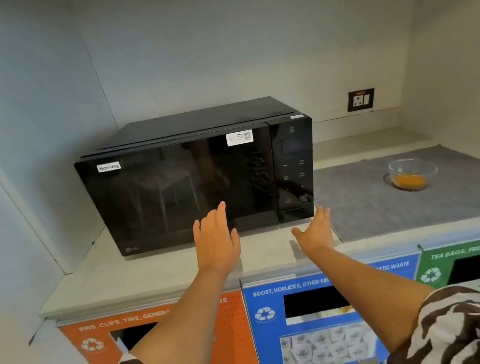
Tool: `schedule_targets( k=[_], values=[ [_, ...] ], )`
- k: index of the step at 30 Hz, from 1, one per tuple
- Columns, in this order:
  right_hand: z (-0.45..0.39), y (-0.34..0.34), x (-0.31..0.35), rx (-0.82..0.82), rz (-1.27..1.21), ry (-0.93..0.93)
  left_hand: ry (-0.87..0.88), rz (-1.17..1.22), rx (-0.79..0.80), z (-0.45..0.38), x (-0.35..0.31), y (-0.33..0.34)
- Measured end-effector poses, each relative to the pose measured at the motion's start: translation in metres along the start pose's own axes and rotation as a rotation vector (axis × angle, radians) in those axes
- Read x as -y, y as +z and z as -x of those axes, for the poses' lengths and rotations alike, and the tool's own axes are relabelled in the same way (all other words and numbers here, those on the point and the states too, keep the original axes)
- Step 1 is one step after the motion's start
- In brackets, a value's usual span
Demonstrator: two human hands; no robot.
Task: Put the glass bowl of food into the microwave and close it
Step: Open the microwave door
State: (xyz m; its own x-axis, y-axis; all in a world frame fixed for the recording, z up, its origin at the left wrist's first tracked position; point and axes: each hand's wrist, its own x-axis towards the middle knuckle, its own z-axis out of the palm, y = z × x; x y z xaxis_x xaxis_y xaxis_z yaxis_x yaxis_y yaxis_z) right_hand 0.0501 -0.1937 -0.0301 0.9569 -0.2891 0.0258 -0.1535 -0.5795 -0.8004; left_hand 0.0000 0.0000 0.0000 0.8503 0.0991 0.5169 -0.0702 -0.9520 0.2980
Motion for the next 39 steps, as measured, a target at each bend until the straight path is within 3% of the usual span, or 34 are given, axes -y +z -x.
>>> schedule_targets(
  k=[11,18,22,31,39],
  values=[
    [-0.067,0.03,-0.016,0.024,-0.431,0.0,0.11,-0.055,-0.265,-0.049,-0.038,0.01],
    [-0.075,0.044,-0.027,-0.005,-0.458,-0.043,0.106,-0.096,-0.427,-0.084,-0.071,-0.008],
    [-0.075,0.046,-0.029,-0.034,-0.432,-0.053,0.108,-0.147,-0.435,-0.103,-0.088,-0.016],
    [-0.078,0.051,-0.029,-0.089,-0.366,-0.052,0.057,-0.334,-0.292,-0.131,-0.09,-0.013],
    [-0.078,0.051,-0.028,-0.092,-0.334,-0.03,0.056,-0.287,-0.29,-0.131,-0.089,-0.016]
  ],
)
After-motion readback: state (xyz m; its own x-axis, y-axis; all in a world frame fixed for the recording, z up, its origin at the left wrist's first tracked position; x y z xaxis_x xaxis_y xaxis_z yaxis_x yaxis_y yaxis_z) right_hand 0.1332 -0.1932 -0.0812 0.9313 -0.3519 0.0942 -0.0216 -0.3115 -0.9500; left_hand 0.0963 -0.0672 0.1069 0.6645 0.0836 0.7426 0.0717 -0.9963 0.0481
